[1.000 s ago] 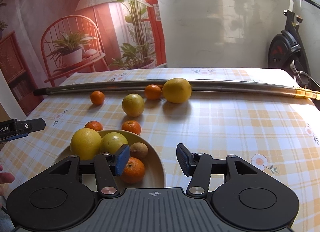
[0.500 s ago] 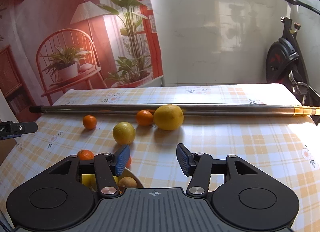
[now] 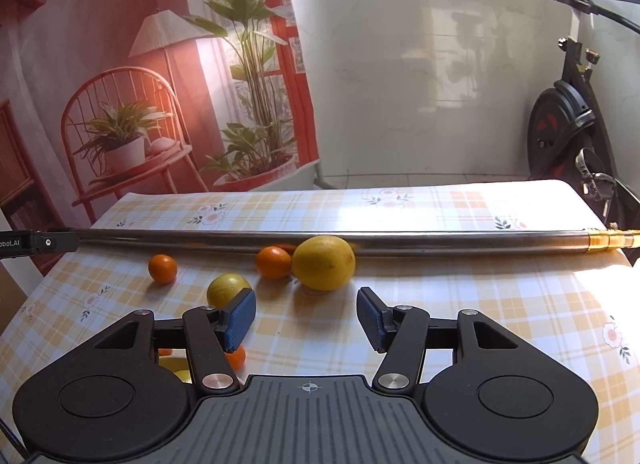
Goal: Organize fruits
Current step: 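Grasp a tangerine on the table with the left gripper while the right approaches a grapefruit, then grasp the large yellow grapefruit by the rod with the right gripper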
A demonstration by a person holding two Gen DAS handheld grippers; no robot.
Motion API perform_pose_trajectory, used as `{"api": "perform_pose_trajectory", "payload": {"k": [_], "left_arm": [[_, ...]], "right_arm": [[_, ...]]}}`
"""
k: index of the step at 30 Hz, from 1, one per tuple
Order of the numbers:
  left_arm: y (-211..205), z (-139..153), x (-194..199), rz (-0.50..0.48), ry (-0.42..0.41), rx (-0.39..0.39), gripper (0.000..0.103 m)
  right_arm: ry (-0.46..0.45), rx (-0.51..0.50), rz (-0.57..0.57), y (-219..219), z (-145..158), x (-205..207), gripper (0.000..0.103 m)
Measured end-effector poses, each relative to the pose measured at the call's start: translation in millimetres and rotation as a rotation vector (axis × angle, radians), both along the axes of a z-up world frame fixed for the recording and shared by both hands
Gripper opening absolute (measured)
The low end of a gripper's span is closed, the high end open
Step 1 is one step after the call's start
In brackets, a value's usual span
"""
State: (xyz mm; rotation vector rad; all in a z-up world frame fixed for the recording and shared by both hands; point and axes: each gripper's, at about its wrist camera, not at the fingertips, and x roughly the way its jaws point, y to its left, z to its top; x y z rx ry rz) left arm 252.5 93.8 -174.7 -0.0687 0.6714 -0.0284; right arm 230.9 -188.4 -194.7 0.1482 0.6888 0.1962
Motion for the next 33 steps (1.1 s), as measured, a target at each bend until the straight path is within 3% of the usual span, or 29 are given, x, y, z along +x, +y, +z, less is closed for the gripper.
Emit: {"api": "perform_pose_trajectory", "payload": {"k": [8, 14, 27, 30, 33], "left_arm": [[-23.2, -27.3, 18.5, -0.14, -0.004, 0.085, 0.066], [-28.0, -49.4, 39.9, -0.159, 0.021, 0.053, 0.051], [-29.6, -86.3, 87.1, -0.152, 0.096, 0.068, 0.05], [-27.5, -90.4, 92.0, -0.157, 0.112, 0.049, 0.042], [-27.0, -90.4, 92.4, -0.14, 0.109, 0.056, 0.042]], "right_arm": [[0.01, 0.005, -0.005, -3.3, -5.0, 7.2, 0.053], [0.025, 0.015, -0.017, -6.6, -12.1, 11.9, 0.053], [0.086, -0.002, -0.032, -12.9, -33.9, 30.5, 0.052], [0.095, -0.004, -0.034, -12.4, -38.3, 37.5, 0.052], [0.095, -0.009, -0.033, -11.5, -41.6, 44.4, 0.052]]}}
